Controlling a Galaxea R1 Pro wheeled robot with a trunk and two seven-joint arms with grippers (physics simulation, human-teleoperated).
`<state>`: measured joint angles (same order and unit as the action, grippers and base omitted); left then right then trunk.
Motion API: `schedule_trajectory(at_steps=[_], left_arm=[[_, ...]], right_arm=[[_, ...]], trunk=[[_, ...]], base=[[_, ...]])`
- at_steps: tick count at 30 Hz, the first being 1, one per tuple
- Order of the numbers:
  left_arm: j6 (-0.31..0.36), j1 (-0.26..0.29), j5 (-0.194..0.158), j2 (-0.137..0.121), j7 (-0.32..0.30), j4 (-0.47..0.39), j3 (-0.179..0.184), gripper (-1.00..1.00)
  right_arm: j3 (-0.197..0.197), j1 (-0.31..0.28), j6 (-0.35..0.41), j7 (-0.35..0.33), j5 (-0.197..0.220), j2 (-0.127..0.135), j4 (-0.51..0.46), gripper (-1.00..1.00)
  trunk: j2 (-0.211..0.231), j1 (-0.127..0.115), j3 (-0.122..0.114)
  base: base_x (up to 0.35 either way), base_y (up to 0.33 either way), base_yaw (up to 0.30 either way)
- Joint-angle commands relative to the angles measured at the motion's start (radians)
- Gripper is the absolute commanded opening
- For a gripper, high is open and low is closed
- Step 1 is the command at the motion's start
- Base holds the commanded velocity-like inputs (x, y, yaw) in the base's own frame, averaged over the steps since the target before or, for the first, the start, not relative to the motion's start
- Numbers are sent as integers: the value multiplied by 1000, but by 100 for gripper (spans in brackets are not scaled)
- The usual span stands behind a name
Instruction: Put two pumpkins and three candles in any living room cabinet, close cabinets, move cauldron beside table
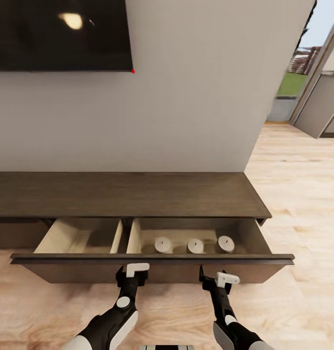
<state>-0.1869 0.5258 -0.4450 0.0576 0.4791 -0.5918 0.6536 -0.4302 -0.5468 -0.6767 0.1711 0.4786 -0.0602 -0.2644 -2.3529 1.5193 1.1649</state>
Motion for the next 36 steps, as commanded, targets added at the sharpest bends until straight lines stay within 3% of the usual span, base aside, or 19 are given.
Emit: schedule_trajectory(at_steps=[1,36], left_arm=[[-8,2,-4,-1,8,0,6,100],[-8,2,-4,-1,12,-3,7,100]], right_arm=[[-9,-1,-3,8,3,0,1,100],[-8,-1,-3,8,3,0,1,100]], trunk=[[0,0,1],[0,0,1]], base=[[302,93,0],[188,14,0]])
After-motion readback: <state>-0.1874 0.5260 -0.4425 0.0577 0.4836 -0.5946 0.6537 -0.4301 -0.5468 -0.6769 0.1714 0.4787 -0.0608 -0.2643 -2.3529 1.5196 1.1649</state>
